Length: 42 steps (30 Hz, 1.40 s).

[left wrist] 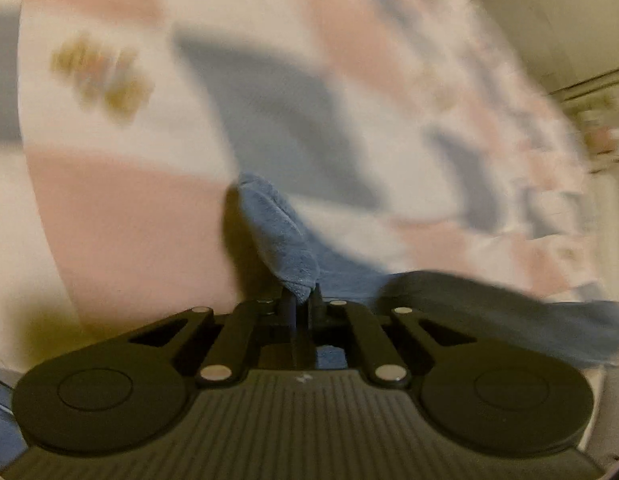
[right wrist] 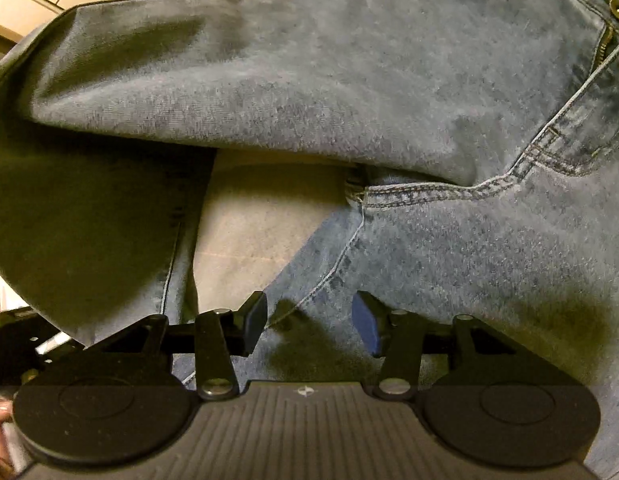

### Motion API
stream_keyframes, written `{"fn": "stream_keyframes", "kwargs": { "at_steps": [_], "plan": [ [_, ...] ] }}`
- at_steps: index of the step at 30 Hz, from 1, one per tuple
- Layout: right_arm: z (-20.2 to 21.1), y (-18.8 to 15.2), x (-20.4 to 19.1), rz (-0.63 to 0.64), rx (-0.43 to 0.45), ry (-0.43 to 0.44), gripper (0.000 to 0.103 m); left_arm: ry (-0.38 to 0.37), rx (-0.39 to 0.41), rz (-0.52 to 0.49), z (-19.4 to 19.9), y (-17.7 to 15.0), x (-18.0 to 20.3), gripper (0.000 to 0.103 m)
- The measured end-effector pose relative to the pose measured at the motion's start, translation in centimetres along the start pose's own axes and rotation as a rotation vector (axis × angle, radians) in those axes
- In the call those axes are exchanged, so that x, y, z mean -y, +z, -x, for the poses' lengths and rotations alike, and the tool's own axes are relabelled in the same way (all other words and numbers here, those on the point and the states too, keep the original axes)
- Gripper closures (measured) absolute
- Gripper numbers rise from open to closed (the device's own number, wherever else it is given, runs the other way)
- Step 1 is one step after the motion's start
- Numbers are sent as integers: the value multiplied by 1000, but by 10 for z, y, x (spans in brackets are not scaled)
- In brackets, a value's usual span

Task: Fold clothes

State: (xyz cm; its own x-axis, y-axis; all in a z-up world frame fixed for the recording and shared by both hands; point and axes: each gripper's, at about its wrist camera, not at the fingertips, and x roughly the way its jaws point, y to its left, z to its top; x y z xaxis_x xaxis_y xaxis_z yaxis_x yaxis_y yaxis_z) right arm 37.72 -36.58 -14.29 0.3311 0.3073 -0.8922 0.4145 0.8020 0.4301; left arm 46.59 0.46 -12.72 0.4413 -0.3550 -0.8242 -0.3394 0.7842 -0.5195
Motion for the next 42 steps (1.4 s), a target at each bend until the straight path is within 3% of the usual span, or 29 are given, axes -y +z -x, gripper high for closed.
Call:
{"fn": "stream_keyframes", "kwargs": {
  "at_steps": [4,6,9,10,12,13,15,17,20,22,26,29,31,34,36,37,39,42],
  "plan": [
    [13,3,2,-8,13,11,51,-17,268,29,118,45,-1,101],
    [19,5,4,-12,20,16,50,44,430,-15,181,82,2,101],
    [28,5,-2,-2,37,48,50,106,536,-97,214,133,18,97],
    [29,6,-5,3,42,55,50,153,555,-124,214,148,24,89],
    [31,8,-12,12,53,69,49,311,545,-196,191,175,38,49],
    [33,9,-15,16,59,76,45,346,483,-226,171,185,40,30],
    [35,11,-21,25,69,89,45,390,372,-233,132,195,34,32],
    [37,10,-22,25,67,99,45,395,254,-203,96,185,13,33],
    [34,10,-25,7,47,100,44,415,154,-107,73,140,-38,33],
    [33,11,-21,-21,39,84,40,421,123,23,71,108,-82,34],
    [22,7,-7,-78,7,54,39,386,107,324,78,62,-154,36],
    [20,1,-7,-94,-18,43,39,283,125,515,81,44,-192,36],
    [22,-6,-12,-83,-35,33,39,195,149,606,74,41,-208,36],
    [6,-5,-21,-54,-55,24,38,125,186,679,56,45,-219,35],
    [5,-7,-26,-36,-62,18,38,104,193,655,47,55,-215,55],
    [5,-8,-28,-30,-62,15,38,89,192,639,43,60,-213,95],
    [6,-8,-31,-22,-56,7,38,84,188,572,46,71,-201,102],
    [10,-9,-34,-19,-42,-5,38,151,370,246,100,75,-149,103]
  ]
}}
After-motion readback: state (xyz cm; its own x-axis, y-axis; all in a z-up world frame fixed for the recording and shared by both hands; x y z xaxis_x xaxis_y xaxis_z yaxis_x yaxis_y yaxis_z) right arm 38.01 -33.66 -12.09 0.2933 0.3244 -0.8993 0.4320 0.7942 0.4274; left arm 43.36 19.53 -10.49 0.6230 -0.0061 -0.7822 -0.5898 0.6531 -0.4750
